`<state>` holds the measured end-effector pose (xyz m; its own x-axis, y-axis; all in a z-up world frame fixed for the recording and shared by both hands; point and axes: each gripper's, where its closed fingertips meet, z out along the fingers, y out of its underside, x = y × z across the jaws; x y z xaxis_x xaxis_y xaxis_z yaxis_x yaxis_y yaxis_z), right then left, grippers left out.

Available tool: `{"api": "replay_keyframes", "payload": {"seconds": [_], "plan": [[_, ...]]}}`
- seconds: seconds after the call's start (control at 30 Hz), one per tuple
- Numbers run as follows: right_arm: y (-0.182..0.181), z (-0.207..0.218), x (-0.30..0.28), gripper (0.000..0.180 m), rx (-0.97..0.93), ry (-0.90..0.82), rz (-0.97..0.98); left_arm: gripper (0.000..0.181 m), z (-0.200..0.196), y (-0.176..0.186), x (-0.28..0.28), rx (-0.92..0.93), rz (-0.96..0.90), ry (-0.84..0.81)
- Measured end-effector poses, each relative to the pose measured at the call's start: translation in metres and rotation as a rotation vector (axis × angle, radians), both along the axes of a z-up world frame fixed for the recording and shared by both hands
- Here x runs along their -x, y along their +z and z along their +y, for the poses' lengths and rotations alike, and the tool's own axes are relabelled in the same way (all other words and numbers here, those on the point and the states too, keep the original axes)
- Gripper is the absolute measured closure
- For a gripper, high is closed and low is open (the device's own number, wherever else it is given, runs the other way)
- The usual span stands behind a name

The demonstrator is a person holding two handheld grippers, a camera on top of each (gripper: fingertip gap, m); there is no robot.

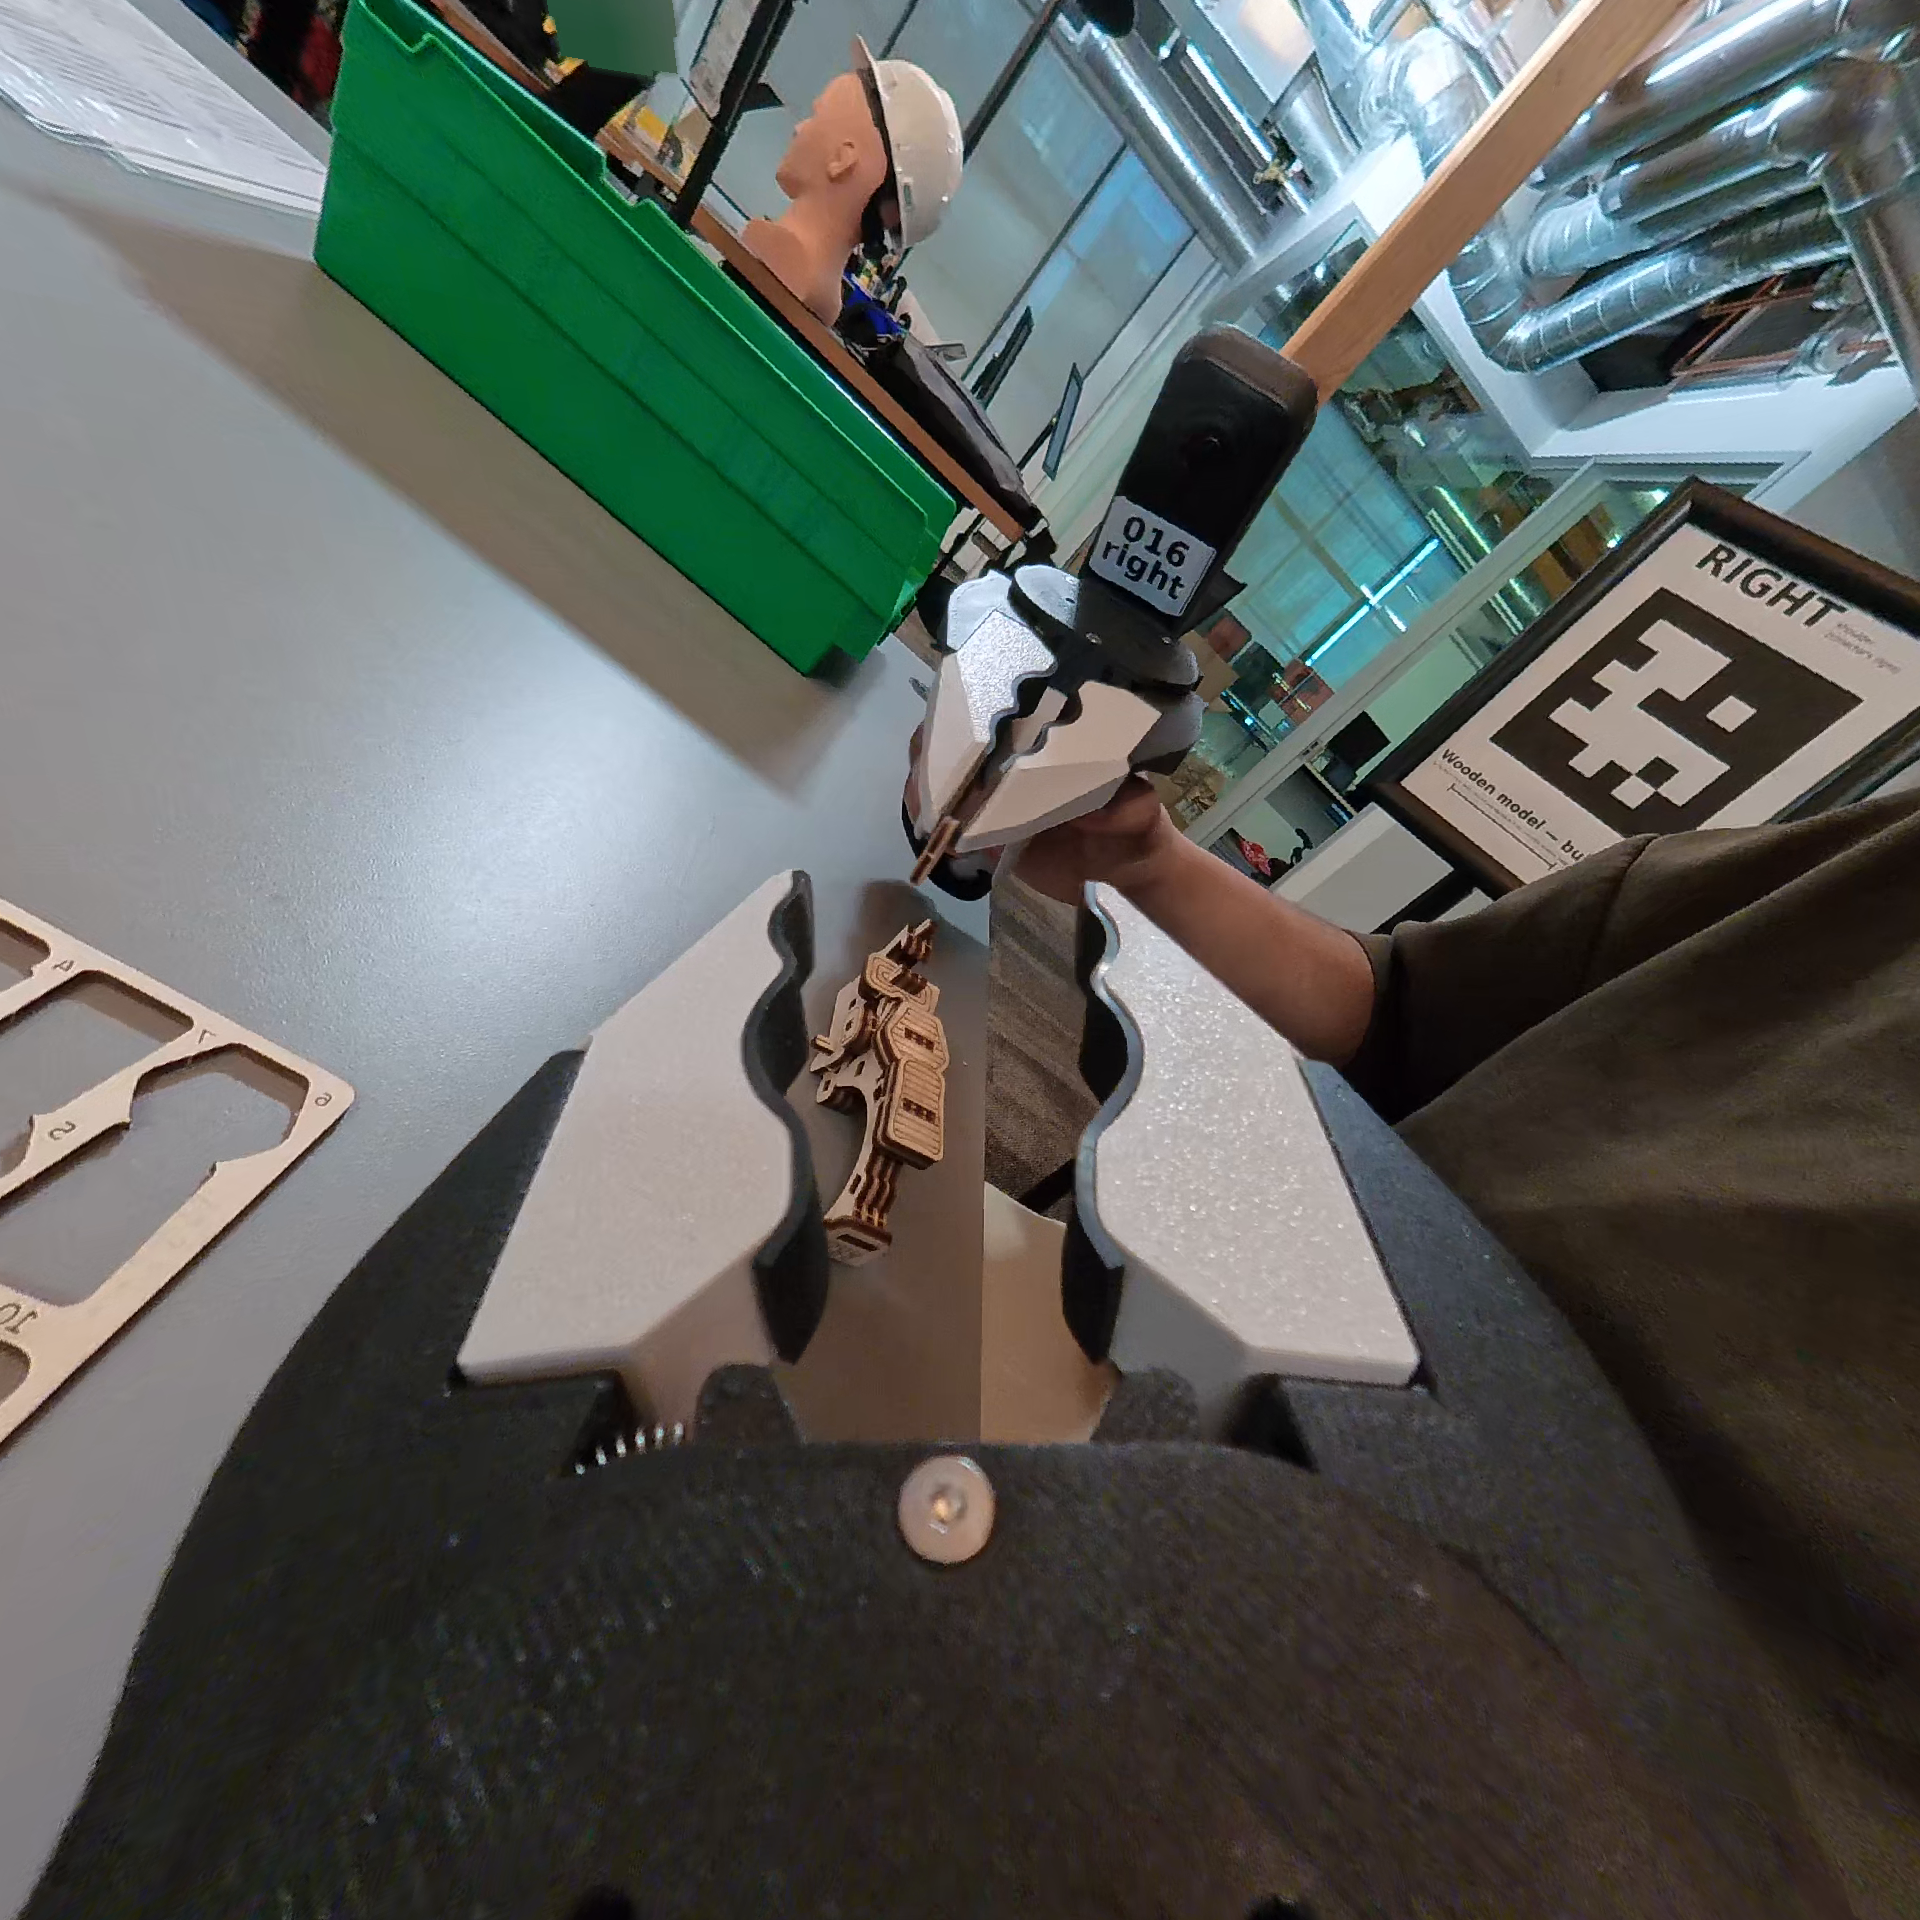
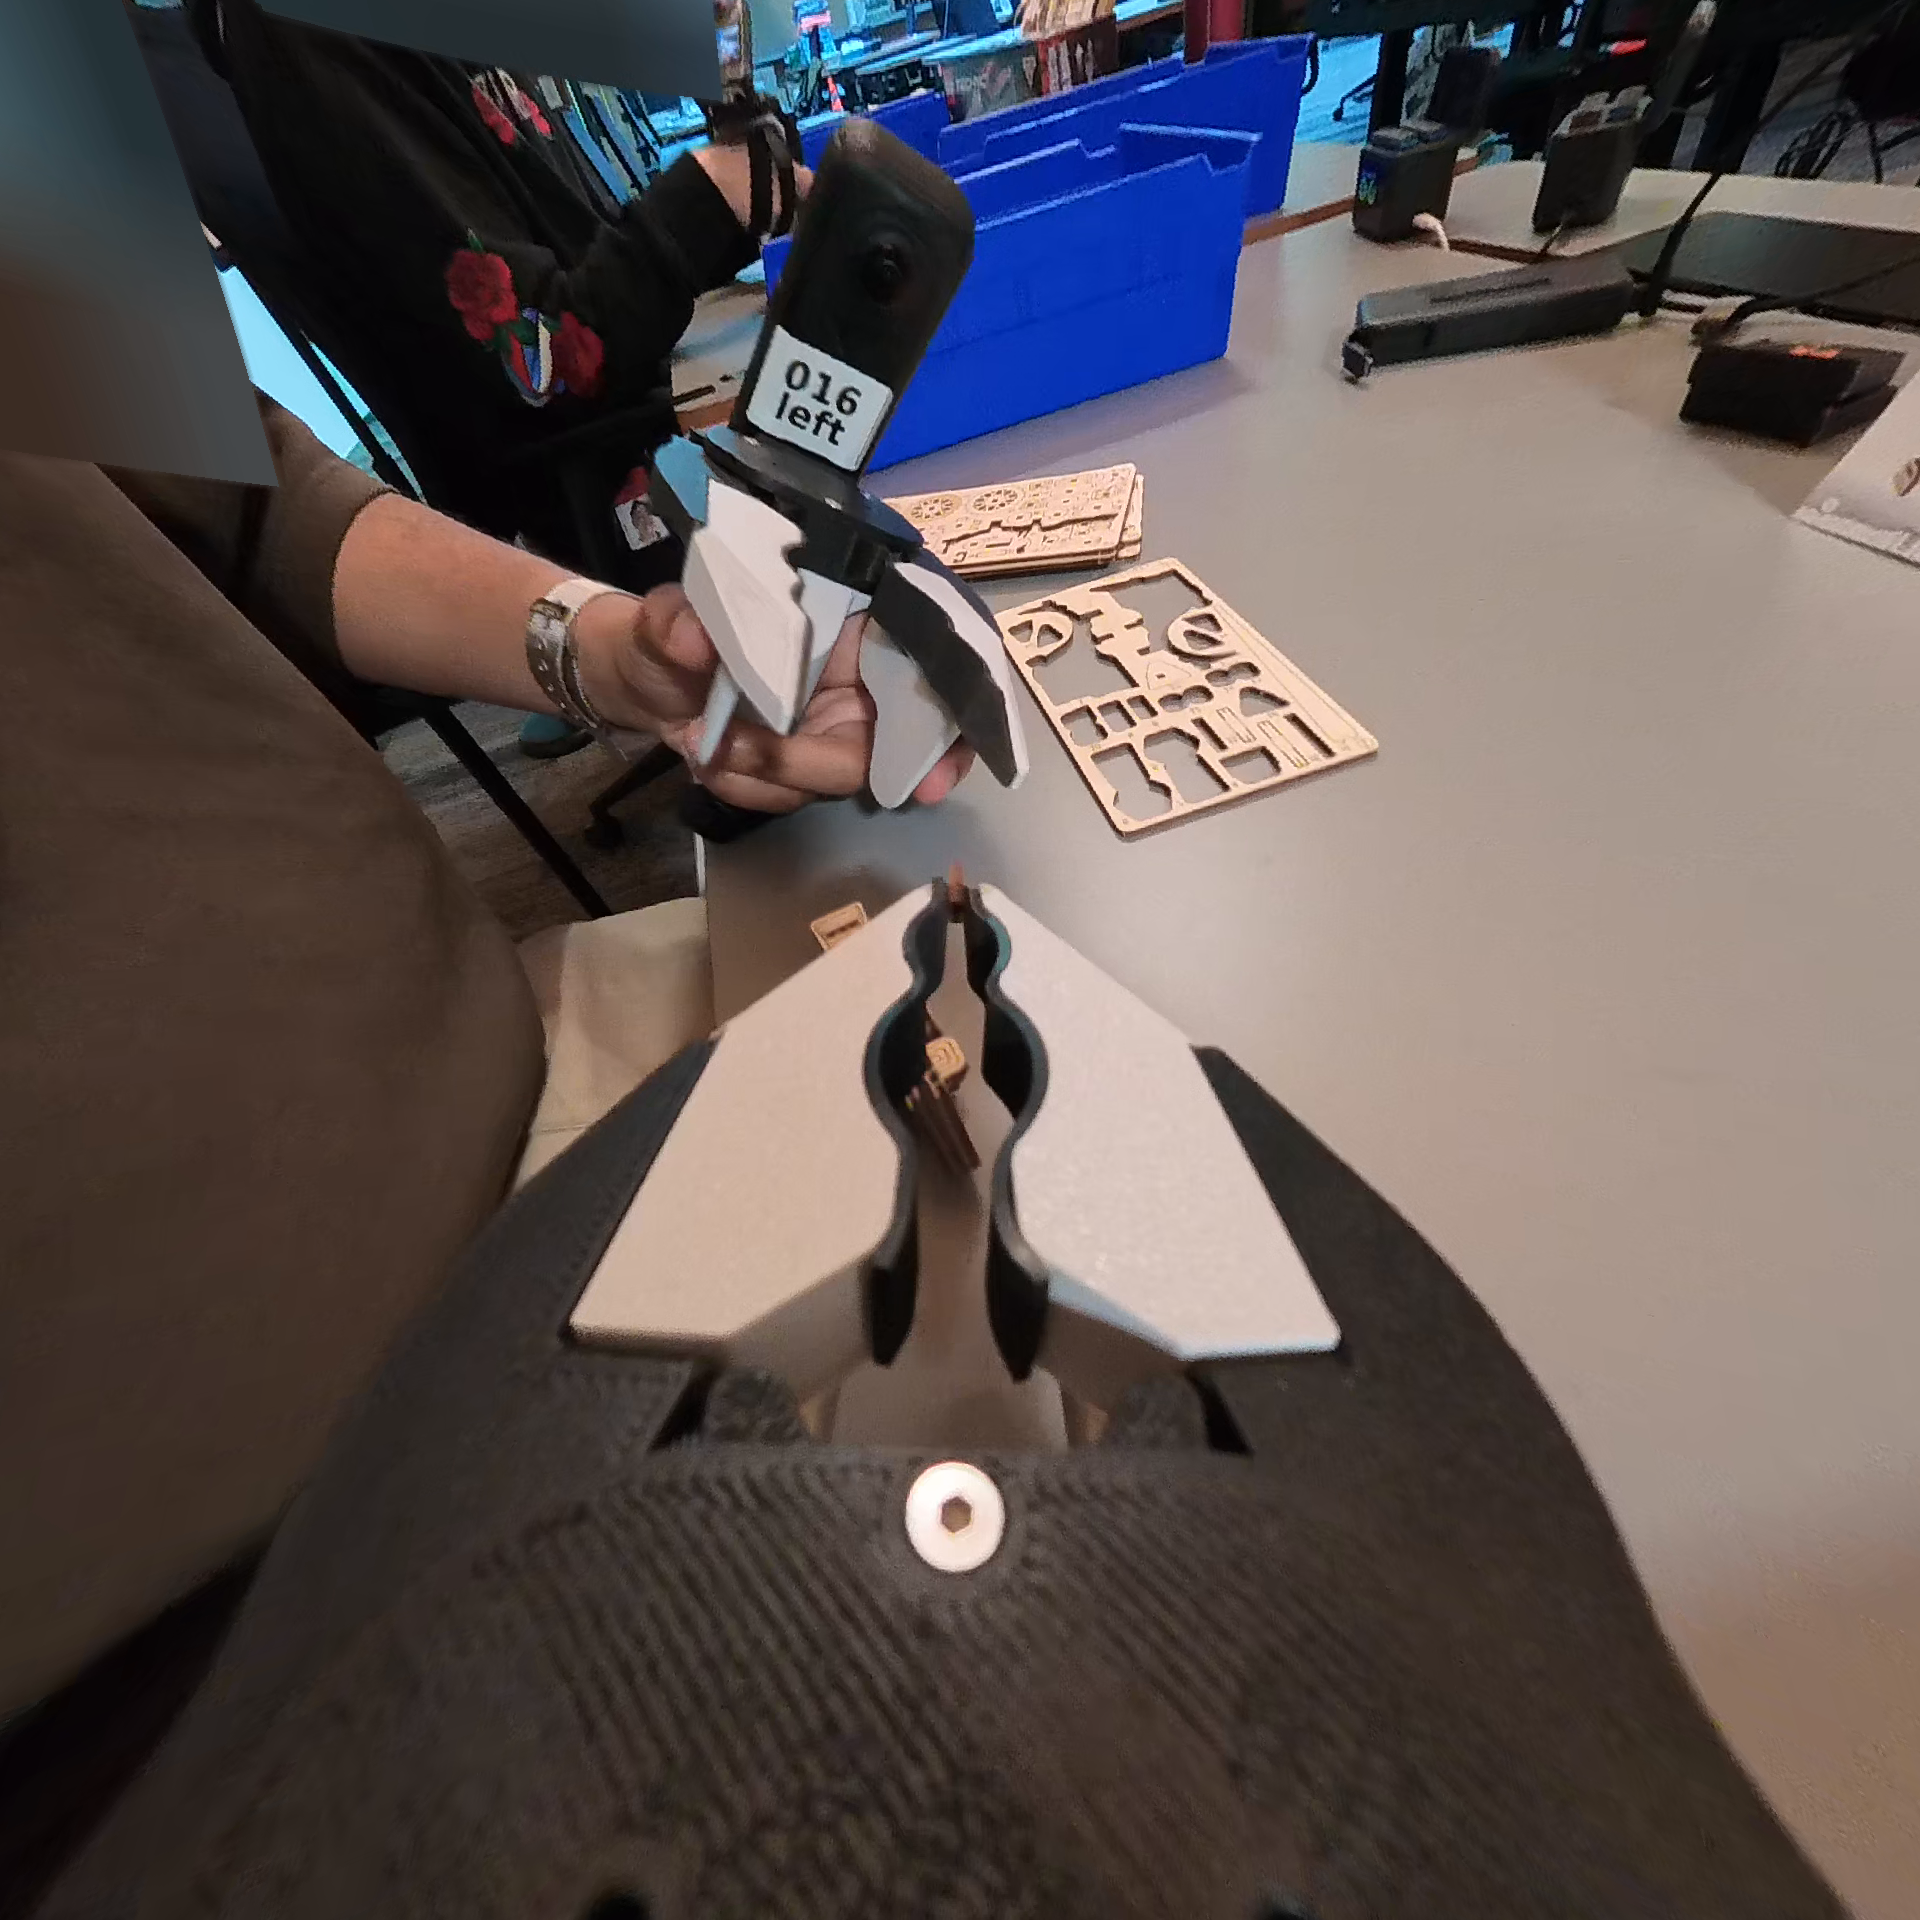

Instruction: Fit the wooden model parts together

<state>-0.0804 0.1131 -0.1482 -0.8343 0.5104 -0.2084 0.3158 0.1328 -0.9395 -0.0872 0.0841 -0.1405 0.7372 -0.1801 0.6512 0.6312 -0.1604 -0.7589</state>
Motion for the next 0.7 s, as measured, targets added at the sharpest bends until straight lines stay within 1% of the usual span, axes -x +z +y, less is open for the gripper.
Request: {"api": "replay_keyframes", "payload": {"seconds": [0.03,0.17,0.37,0.5,0.7], "plan": [[0.002,-0.001,0.000,0.179,0.010,0.003,0.004,0.138,0.000,0.000,0.001,0.002,-0.002,0.003],[0.013,-0.008,-0.006,0.178,0.064,0.044,0.034,0.146,0.000,0.000,0.000,-0.003,-0.010,-0.006],[0.029,-0.022,-0.020,0.178,0.106,0.131,0.123,0.150,-0.004,0.013,-0.012,-0.080,0.009,-0.060],[0.033,-0.031,-0.028,0.178,0.133,0.181,0.134,0.148,-0.010,0.035,-0.037,-0.164,-0.125,-0.223],[0.052,-0.041,-0.047,0.178,0.256,0.296,0.142,0.149,-0.012,0.044,-0.047,-0.179,-0.277,-0.311]]}}
